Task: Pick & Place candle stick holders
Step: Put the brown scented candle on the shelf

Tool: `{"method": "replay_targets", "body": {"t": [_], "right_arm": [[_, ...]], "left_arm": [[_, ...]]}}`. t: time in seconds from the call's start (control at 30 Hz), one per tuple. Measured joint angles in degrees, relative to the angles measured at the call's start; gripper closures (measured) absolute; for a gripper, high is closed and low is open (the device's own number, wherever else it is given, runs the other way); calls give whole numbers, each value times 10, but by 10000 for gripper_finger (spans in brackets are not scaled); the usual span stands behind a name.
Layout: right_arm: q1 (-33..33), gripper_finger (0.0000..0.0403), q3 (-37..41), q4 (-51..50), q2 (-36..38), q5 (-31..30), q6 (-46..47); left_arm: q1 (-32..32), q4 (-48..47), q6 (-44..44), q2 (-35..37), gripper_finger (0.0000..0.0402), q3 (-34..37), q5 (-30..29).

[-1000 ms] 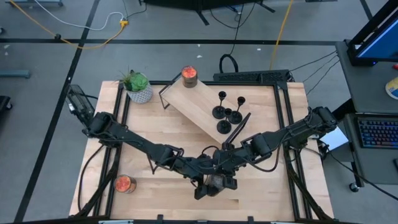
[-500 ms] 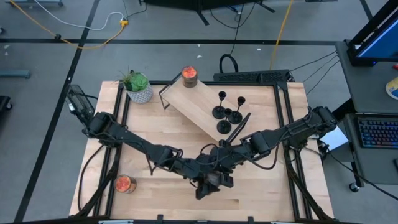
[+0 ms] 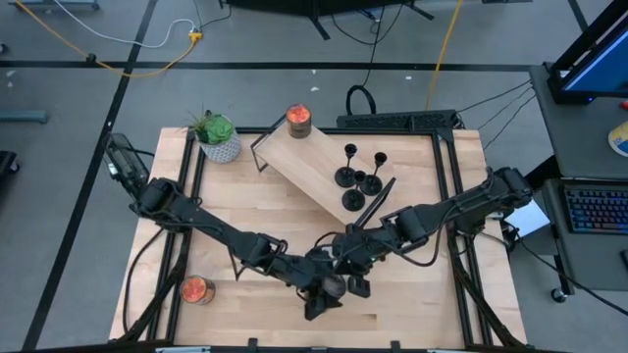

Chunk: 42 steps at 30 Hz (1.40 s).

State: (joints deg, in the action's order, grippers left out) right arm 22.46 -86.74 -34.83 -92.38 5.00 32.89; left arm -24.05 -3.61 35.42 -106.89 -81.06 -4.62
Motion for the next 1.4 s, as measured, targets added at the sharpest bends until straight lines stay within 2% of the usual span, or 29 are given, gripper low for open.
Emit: {"method": "replay_targets", "body": {"t": [0.2, 0.37, 0.53, 0.73, 0.87, 1.13, 1.27, 1.4], "right_arm": [[2, 343, 0, -3, 12, 27, 16], [11, 339, 0, -8, 28, 29, 20], [47, 351, 0, -30, 41, 25, 39], [105, 366, 0, -34, 41, 13, 62], [146, 377, 0, -54, 41, -49, 88], [229, 398, 1, -92, 54, -173, 157], [258, 401, 1, -103, 65, -215, 186], [278, 401, 1, -124, 78, -256, 219]], "left_arm": [[-8, -60, 37, 0, 58, 1, -14], [-21, -90, 57, 7, 59, 1, -36], [-28, -154, 67, 46, 59, 1, -140], [-33, -226, 81, 110, 60, 2, -302], [-35, -253, 82, 144, 60, 1, -428], [-17, -328, 83, 202, 61, 2, -638], [9, -355, 82, 220, 61, 1, -700], [49, -407, 102, 229, 61, 1, -723]]}}
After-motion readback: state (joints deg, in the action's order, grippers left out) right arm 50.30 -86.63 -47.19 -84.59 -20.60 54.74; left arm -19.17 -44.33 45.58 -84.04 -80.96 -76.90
